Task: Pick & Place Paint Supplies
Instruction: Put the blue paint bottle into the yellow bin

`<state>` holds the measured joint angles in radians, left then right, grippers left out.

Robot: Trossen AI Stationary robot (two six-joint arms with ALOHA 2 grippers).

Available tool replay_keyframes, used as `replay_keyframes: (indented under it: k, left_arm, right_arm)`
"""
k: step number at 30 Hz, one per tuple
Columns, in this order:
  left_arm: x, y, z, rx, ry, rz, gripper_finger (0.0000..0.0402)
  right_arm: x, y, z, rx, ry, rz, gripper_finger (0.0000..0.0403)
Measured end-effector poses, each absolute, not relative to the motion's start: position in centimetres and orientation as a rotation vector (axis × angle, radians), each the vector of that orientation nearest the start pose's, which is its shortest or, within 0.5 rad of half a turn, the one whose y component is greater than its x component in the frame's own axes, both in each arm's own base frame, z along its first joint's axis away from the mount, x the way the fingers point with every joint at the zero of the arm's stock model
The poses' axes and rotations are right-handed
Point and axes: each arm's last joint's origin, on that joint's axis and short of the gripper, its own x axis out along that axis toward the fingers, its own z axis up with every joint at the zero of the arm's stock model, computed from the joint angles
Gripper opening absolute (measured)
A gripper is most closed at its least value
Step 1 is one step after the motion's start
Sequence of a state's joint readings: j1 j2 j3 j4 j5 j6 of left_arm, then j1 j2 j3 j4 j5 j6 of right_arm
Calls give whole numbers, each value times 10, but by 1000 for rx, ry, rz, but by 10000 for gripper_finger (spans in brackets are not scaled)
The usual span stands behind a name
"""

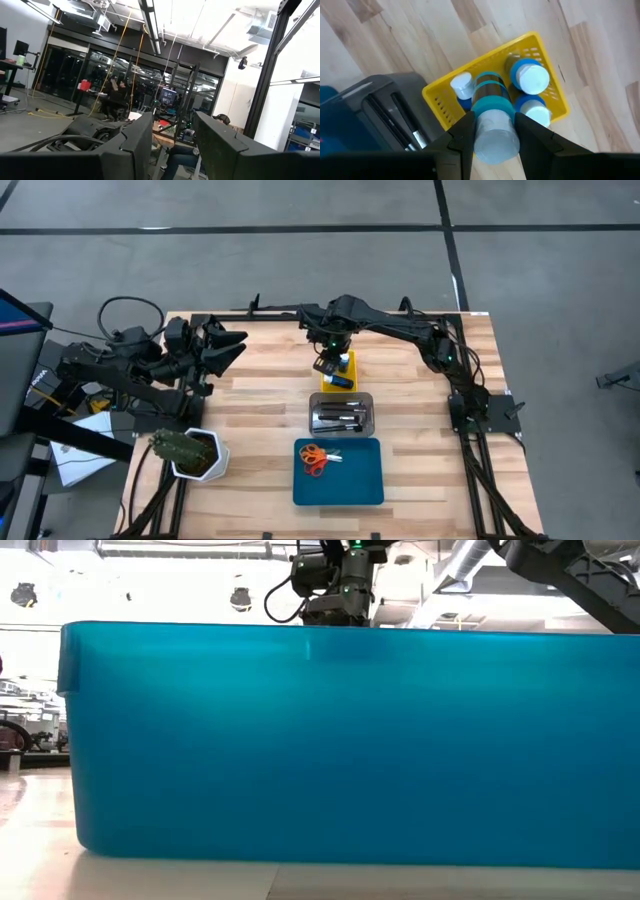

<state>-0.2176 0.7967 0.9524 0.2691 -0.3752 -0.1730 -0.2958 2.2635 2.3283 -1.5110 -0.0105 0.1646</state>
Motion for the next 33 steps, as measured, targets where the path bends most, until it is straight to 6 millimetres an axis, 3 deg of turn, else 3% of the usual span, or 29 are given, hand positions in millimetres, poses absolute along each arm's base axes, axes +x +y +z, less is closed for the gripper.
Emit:
replay_keyframes:
  k: [14, 24, 33]
  left_arm:
    - [153, -23, 429, -295, -420, 119, 140]
    - [153, -23, 429, -295, -421, 119, 140]
    - [153, -23, 429, -294, -420, 119, 140]
  right_arm:
    - [420, -134, 286, 354, 1421, -365, 113]
    - [429, -133, 264, 349, 1482, -351, 113]
    - [436, -132, 258, 332, 1460, -332, 113]
